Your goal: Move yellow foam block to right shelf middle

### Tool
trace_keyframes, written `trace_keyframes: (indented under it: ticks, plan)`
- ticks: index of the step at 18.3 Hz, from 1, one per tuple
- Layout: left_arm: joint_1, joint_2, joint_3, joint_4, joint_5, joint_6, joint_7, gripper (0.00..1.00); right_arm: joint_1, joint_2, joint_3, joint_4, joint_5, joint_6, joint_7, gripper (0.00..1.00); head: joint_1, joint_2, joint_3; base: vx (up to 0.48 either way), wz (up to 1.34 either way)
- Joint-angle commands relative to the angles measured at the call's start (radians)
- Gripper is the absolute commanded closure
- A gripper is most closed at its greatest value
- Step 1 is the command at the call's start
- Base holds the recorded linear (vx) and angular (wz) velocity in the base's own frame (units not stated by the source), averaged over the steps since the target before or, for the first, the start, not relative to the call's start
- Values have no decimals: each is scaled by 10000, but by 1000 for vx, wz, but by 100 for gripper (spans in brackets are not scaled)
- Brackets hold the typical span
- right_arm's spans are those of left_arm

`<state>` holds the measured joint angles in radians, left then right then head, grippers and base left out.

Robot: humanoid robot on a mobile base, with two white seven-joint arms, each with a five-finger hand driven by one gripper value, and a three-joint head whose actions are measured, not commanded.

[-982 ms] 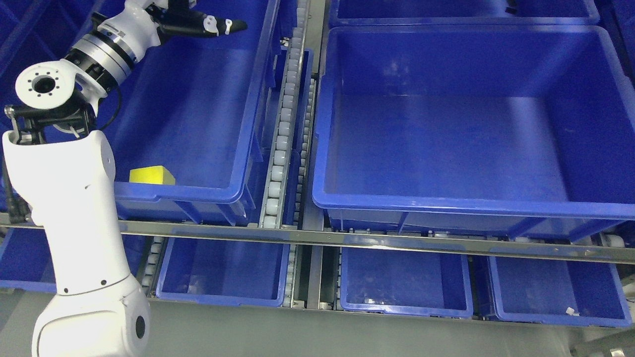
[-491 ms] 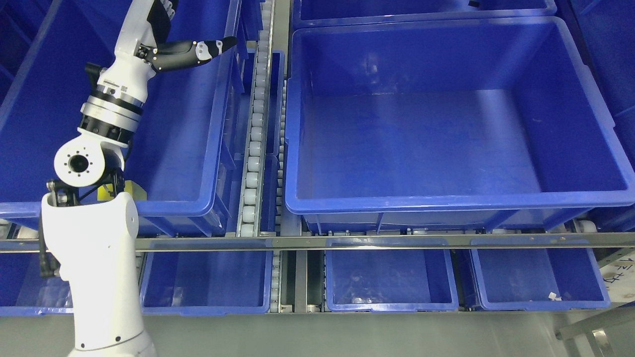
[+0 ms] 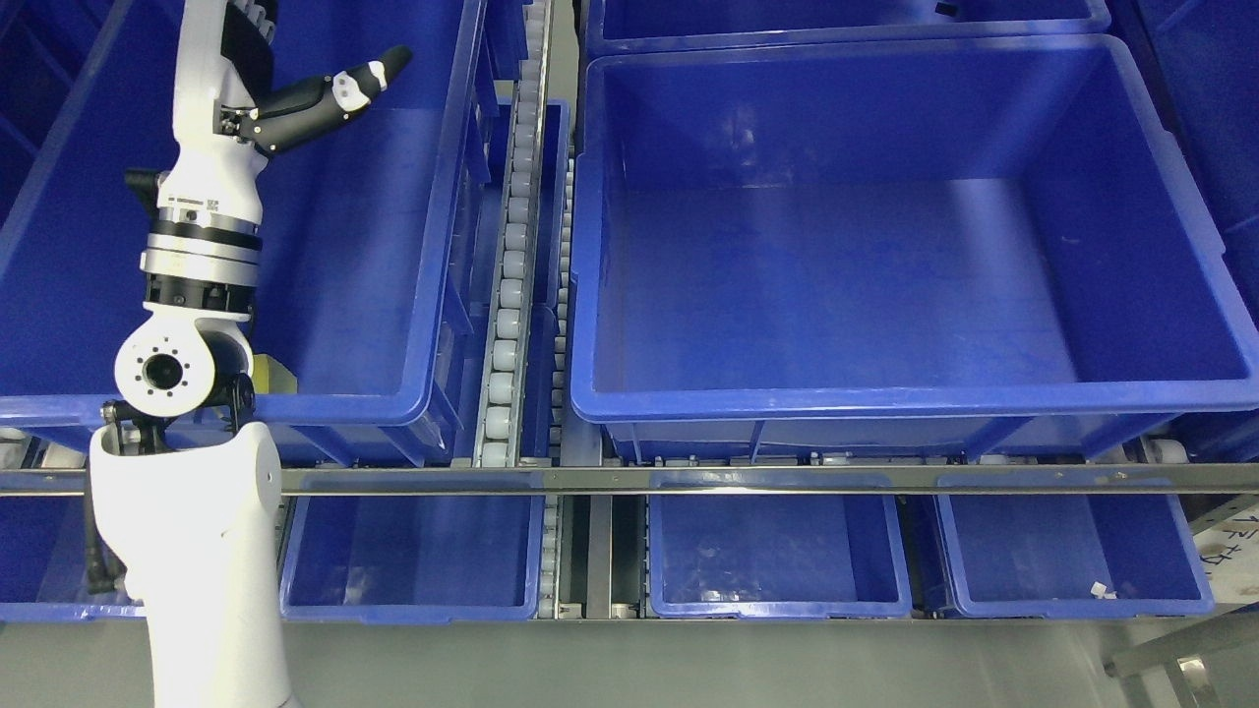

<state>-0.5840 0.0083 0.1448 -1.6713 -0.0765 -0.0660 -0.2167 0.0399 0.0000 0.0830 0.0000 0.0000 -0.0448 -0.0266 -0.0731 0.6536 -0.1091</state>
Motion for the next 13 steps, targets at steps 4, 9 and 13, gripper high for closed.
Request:
trace_keyframes:
  ticks: [4,9,13]
  plan:
    - [-4,92,-251,-529,29,2131,326,0,0,-175,-2,-175,77,3,5,0,0,0,0,0,0]
    - [11,92,-497,-529,29,2163,326,0,0,-175,-2,-175,77,3,20,0,0,0,0,0,0]
    - [26,92,-466,-514,29,2163,326,0,0,-175,14,-175,92,18,5,0,0,0,0,0,0]
